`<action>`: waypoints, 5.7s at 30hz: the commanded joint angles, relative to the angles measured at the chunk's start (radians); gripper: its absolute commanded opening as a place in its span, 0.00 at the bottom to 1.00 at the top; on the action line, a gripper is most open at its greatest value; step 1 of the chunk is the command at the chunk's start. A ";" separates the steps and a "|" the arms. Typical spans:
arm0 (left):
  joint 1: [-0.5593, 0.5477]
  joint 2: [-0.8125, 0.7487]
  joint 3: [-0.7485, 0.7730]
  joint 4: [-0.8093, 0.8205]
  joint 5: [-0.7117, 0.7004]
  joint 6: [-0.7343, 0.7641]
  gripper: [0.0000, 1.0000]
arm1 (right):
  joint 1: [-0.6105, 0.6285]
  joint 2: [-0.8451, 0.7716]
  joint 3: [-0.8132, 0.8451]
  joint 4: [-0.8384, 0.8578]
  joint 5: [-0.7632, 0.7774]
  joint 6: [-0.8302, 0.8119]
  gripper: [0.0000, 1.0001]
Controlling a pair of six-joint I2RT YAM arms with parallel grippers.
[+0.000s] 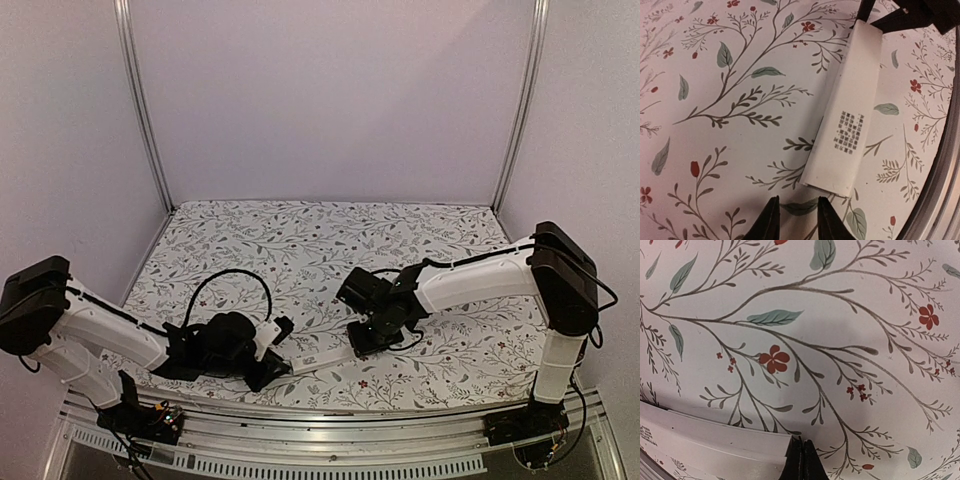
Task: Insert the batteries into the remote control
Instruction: Adjust the remote control at the center of the board, then press the battery cover onto the remote control, then pick up the remote control from the center of the board, then pass from the right arm to the left
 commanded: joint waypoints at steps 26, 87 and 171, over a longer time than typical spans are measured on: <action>-0.060 0.017 0.143 -0.070 -0.071 0.090 0.26 | -0.009 -0.172 -0.057 0.165 -0.194 -0.235 0.00; -0.020 -0.454 -0.065 -0.134 -0.334 -0.044 0.42 | 0.041 0.098 0.074 0.292 -0.369 -1.554 0.92; -0.089 -0.330 -0.029 0.457 0.033 0.372 0.43 | -0.076 -0.368 -0.175 0.619 -0.720 -1.323 0.27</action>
